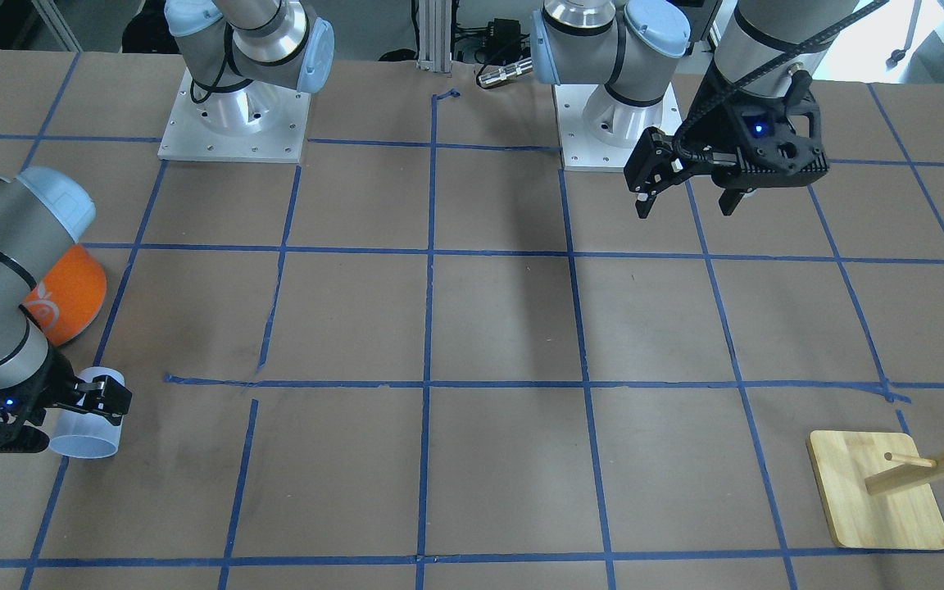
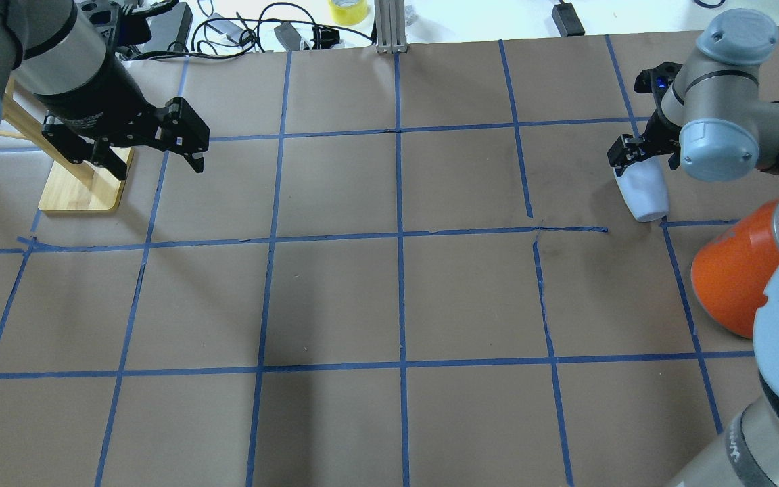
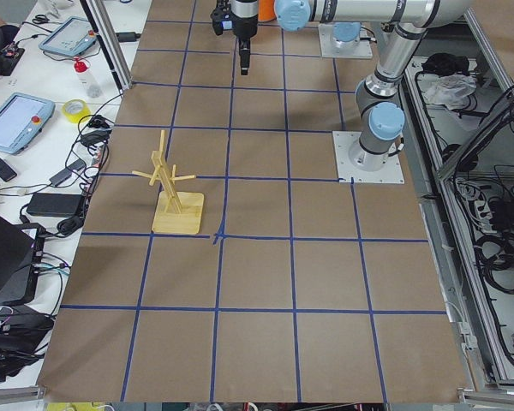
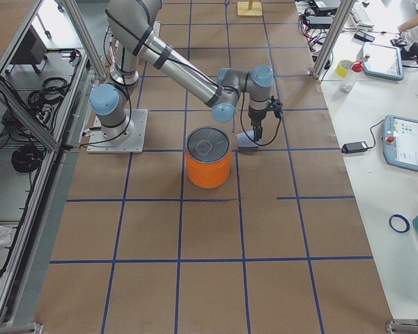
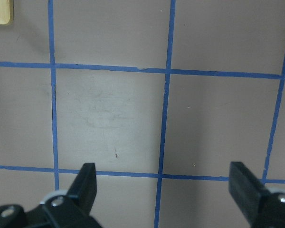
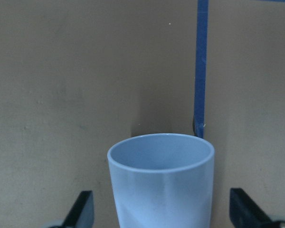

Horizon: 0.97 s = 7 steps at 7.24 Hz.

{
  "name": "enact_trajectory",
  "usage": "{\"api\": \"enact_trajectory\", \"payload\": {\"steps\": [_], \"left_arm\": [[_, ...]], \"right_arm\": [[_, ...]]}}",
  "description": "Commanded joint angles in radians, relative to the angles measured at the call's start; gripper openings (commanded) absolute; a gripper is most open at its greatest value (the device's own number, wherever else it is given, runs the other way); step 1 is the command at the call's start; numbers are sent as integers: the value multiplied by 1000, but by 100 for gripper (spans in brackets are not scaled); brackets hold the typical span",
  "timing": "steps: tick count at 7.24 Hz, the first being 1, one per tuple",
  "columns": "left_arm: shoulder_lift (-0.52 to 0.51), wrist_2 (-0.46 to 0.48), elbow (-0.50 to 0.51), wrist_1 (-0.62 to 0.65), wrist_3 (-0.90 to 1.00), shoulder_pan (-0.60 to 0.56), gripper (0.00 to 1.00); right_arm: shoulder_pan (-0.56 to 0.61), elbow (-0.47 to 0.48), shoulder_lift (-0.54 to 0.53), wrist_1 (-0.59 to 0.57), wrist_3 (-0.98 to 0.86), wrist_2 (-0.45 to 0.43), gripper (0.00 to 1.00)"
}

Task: Flip cup
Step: 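Lower the right gripper over the white cup and grasp its rim, then lift the white cup with the right gripper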

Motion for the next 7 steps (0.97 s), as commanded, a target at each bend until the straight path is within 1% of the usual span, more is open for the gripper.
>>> {"api": "enact_trajectory", "payload": {"steps": [1,3,5,7], "left_arm": [[0,0,0,0,0,0,100],[0,0,0,0,0,0,100],[2,1,0,0,0,0,100],[3,0,0,2,0,2,100]], "right_arm": [[-1,4,32,-46,-12,5,99],[-29,14,44,-43,-13,14,99],[-29,14,50,-46,-23,19,99],[-29,14,57,-48,-24,52,98]]}}
